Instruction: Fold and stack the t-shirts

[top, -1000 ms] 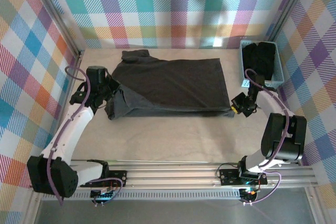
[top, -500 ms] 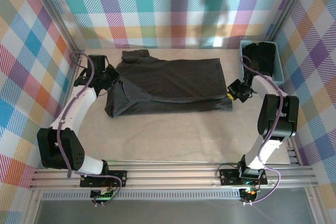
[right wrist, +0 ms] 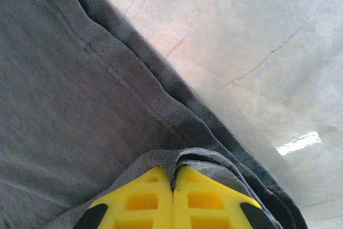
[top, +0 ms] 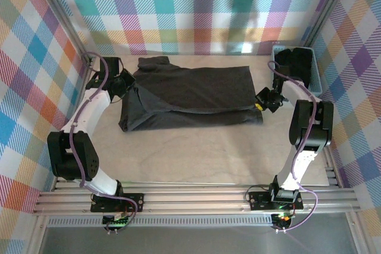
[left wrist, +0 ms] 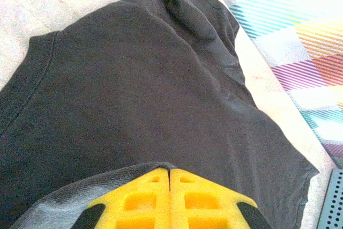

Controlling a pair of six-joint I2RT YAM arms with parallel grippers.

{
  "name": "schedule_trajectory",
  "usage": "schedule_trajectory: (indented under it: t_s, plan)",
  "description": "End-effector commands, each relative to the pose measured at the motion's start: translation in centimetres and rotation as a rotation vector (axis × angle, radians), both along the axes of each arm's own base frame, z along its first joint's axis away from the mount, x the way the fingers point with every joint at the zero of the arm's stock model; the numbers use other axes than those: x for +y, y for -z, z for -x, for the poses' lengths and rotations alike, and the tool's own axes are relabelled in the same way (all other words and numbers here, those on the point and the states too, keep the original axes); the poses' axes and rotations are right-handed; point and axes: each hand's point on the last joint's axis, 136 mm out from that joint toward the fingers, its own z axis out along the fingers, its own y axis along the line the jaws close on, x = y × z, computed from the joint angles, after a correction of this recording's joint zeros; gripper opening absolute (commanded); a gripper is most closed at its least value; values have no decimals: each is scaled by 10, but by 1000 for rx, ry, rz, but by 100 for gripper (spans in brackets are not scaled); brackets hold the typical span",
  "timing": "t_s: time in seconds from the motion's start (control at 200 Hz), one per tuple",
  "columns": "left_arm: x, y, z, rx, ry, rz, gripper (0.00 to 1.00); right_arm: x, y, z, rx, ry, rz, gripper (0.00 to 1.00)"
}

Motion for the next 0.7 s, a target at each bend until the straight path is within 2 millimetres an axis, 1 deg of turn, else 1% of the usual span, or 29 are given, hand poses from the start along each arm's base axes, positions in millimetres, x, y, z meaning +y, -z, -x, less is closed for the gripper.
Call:
schedule_trajectory:
  t_s: [0.0, 0.215, 0.48, 0.59, 0.695]
  plan:
    - [11, -12, -11, -39, -14, -19, 0, 3, -2, -8, 0, -26, 15, 0]
    - [16, -5, -18, -29, -19, -15, 0, 5, 2, -19, 3, -33, 21, 0]
    - [13, -4, -42, -29, 6, 1, 0, 5, 5, -32, 10, -37, 31, 0]
    - [13, 7, -51, -3, 9, 1, 0, 7, 9, -35, 20, -41, 35, 0]
    - [12, 17, -58, 18, 19, 7, 0, 4, 12, -35, 28, -36, 52, 0]
